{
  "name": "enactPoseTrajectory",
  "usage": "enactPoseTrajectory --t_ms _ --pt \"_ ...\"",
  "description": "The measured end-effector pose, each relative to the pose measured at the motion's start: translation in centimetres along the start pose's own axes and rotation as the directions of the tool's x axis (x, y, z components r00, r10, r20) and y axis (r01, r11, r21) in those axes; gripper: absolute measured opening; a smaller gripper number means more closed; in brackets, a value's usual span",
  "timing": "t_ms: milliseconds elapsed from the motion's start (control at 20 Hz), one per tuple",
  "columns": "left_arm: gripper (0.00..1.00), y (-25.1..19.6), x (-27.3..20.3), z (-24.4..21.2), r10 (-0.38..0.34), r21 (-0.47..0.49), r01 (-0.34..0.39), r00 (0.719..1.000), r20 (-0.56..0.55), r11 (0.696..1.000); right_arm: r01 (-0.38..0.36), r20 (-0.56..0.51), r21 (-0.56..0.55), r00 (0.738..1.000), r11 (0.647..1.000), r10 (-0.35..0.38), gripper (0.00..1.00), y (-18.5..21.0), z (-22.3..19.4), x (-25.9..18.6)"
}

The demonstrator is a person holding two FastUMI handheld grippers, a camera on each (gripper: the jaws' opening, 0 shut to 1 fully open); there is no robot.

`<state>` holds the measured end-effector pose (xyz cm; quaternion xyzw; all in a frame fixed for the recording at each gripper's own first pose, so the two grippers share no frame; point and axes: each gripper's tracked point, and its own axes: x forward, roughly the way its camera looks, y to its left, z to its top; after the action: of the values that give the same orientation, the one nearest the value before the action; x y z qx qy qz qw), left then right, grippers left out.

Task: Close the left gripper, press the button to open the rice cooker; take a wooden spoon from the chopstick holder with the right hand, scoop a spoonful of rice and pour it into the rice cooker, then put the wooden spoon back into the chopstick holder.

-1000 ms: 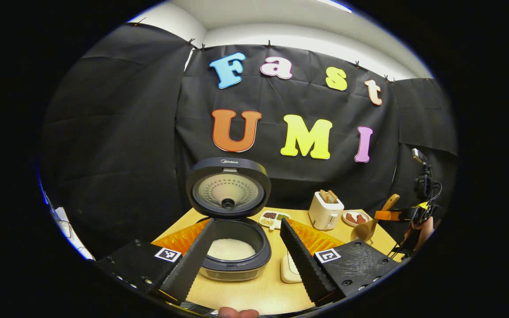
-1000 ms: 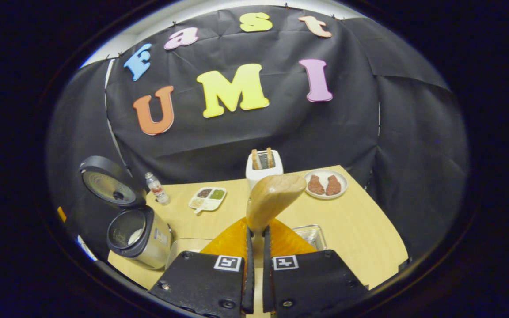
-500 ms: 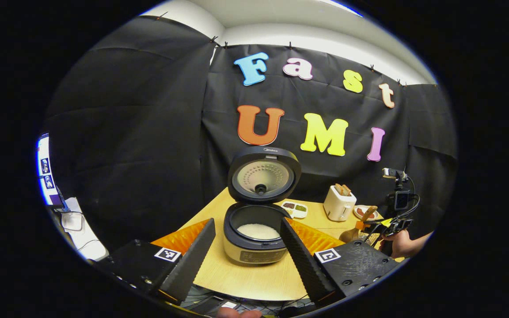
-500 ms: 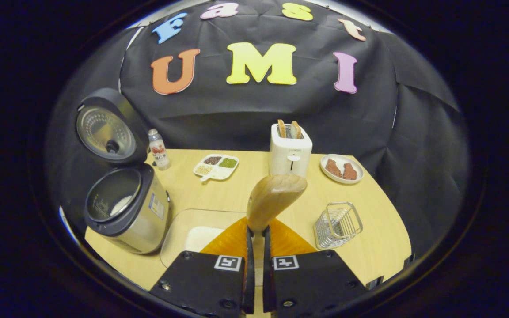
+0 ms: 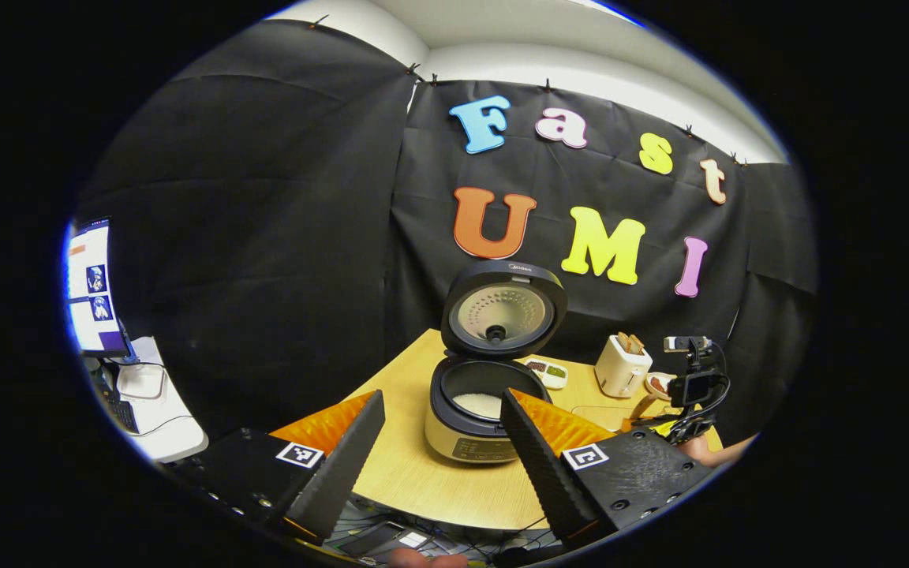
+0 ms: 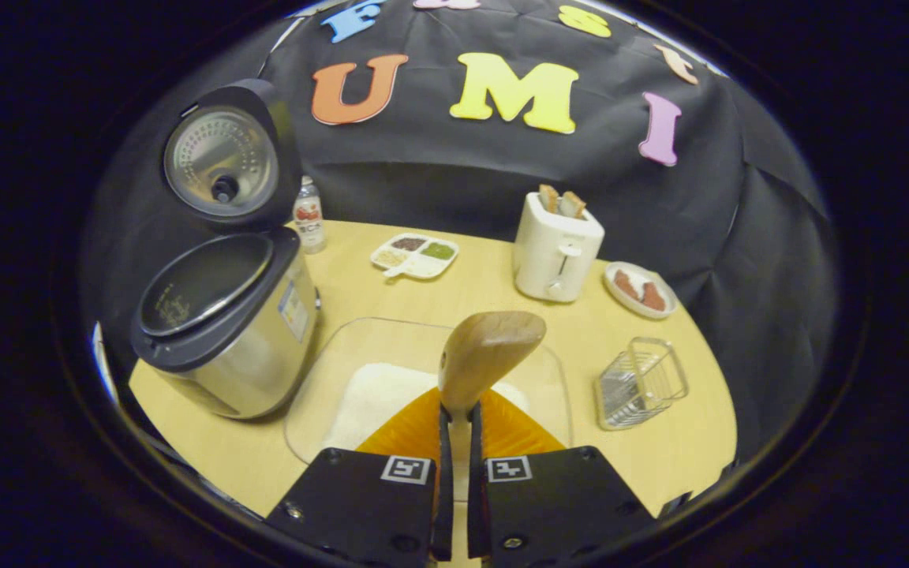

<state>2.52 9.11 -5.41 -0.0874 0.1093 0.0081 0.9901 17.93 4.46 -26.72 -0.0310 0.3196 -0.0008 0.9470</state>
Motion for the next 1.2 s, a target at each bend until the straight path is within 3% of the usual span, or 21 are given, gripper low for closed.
enactPoseTrajectory --t_ms 250,650,750,1000,1100,1200 --pt "0.95 0.0 -0.6 0.7 0.002 0.009 -0.002 1.000 0.009 1.000 -0.082 -0.047 0.126 0.995 0.989 0.089 0.13 3.2 -0.3 0.1" --pt "0.95 -0.7 -0.8 0.9 -0.001 0.010 0.001 1.000 0.005 1.000 -0.183 -0.059 0.444 0.971 0.877 0.232 0.13 3.1 1.1 -0.5" --pt "0.95 -1.4 -0.4 0.9 -0.016 0.017 0.016 1.000 0.003 1.000 -0.202 -0.055 0.518 0.962 0.832 0.268 0.12 2.4 0.9 -0.5" --pt "0.95 -3.6 0.1 1.7 -0.062 0.028 0.062 0.998 0.013 0.998 -0.177 -0.043 0.747 0.949 0.641 0.313 0.13 -0.9 -0.4 -0.5" --pt "0.95 -4.5 0.3 1.8 -0.081 0.028 0.081 0.997 0.014 0.996 -0.181 -0.013 0.782 0.952 0.596 0.306 0.12 -2.7 -0.3 -0.9" --pt "0.95 -5.5 0.4 2.0 -0.105 0.031 0.104 0.994 0.018 0.994 -0.190 0.023 0.793 0.958 0.578 0.285 0.13 -4.6 0.1 -1.7"
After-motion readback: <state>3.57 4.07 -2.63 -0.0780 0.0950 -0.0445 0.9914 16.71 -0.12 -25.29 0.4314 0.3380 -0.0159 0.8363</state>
